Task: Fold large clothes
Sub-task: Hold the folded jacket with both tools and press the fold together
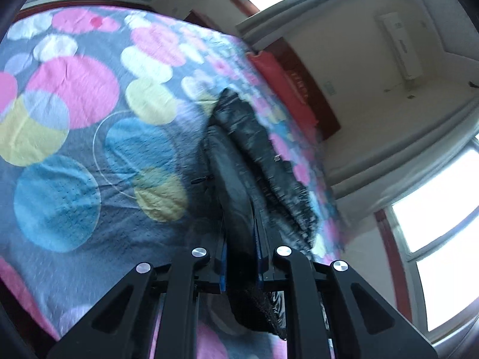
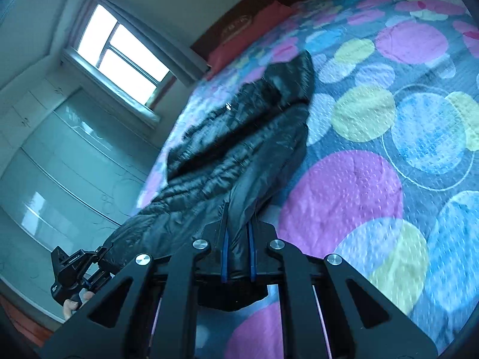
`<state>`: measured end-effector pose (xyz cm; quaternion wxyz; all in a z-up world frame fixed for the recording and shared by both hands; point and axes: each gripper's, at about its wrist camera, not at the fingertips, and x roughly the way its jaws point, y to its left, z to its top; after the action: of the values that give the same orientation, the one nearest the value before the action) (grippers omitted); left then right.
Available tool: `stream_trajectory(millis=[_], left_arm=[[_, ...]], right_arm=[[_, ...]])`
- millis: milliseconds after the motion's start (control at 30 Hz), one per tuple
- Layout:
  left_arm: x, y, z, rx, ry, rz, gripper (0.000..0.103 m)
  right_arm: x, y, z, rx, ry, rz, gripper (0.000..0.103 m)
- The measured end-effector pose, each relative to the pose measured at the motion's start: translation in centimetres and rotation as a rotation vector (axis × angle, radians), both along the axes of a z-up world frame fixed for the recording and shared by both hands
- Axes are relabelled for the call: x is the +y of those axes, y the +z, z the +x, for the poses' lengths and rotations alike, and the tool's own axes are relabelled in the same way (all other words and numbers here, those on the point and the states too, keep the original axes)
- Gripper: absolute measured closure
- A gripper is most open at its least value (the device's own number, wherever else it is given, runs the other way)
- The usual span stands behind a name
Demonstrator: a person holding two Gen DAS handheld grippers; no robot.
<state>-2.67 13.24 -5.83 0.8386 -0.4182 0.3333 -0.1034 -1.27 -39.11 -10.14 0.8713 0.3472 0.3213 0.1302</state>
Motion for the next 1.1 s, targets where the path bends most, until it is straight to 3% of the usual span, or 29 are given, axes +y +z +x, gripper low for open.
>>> stream_trajectory(millis=[133,233,367,567,800,1100], left_arm=[[0.1,3.2,-1.5,-0.063,-0.013,-0.027,0.09],[0.2,4.5,-0.6,-0.09,-0.011,-0.037,0.09],[0.3,4.8,3.1,-0.093,-0.001,-0.037,0.09],[-1.2,4.4,12.7,-0.072,0.015,-0.009,0.09],[-3.5,1.4,23.4,0.0,0.015,0.064,0.09],[-4.5,-5.6,30.8,0.14,0.009,0.147,0.089]], right_arm=[[-0.2,2.5,-2.1,-0.06,0.009,0.053,0.094],[-0.3,4.3,-2.3,-0.099,0.011,0.058,0.094],[-0.8,5.6,0.7,-0.133,0.003,0.072,0.094],[-0.7,6.7,9.1,-0.147,-0.021,0.06,0.093],[-1.5,4.2,19.9,-0.068,-0.078,0.067,0.093],[-2.6,-3.4,29.2,0.116,-0.122,0.063,0.093]])
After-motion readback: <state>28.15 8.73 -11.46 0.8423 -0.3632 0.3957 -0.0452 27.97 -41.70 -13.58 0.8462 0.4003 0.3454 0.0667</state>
